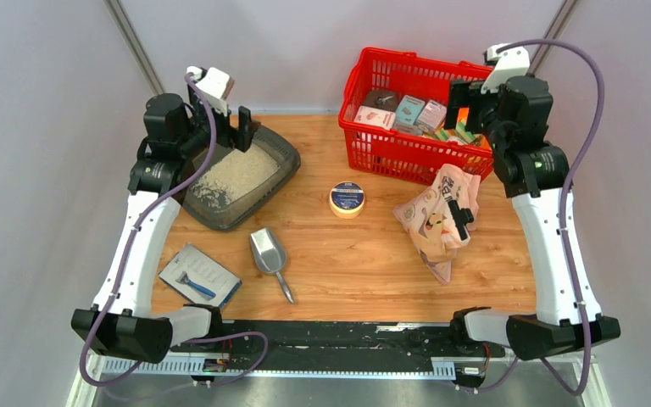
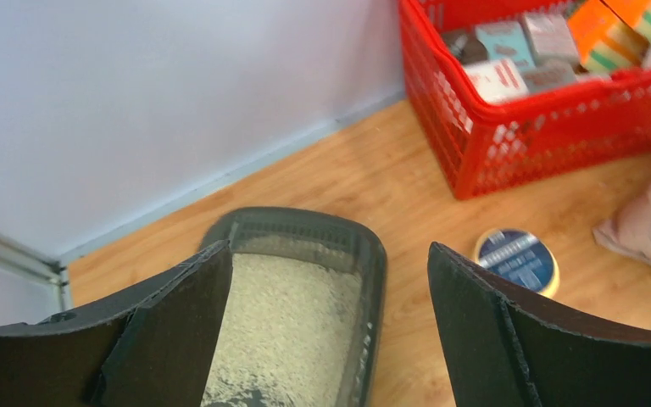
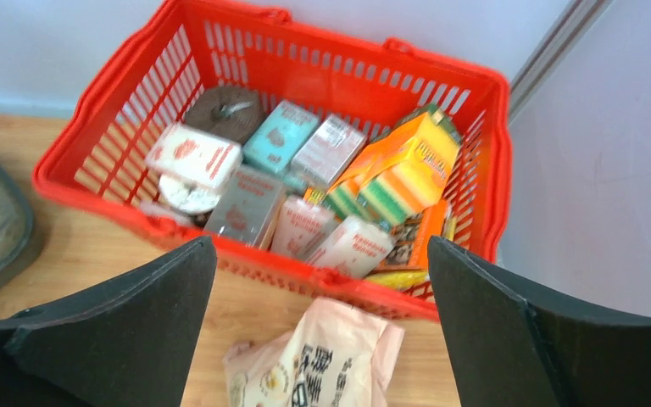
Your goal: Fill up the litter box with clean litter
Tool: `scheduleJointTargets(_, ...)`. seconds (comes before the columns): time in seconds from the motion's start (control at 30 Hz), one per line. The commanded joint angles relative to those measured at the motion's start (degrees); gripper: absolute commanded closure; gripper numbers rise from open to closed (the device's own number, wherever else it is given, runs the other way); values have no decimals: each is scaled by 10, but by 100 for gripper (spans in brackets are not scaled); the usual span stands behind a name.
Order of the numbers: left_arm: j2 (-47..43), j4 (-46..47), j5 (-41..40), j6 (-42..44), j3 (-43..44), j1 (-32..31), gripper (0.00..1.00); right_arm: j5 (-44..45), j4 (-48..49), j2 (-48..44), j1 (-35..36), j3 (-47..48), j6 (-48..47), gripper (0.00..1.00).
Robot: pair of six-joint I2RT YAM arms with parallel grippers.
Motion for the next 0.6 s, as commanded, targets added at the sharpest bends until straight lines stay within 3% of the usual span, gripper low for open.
scheduleJointTargets(0.0, 2, -114, 81, 84, 13, -18, 8, -80, 8, -28, 14, -77, -19, 0)
scheduleJointTargets(0.1, -10, -220, 91, 131, -5, -36, 10, -178, -35, -49, 14, -104, -60, 0)
scheduleJointTargets(0.23, -50, -268, 48, 163, -79, -54, 11, -315, -135, -78, 19, -140, -223, 0)
scheduleJointTargets(0.47, -63, -291, -8, 201, -142, -61, 11, -291, -191, -114, 72, -238, -300, 1)
scheduleJointTargets(0.57, -32, -320, -35, 213, -116, -61, 12, -261, -173, -89, 72, -262, -320, 15)
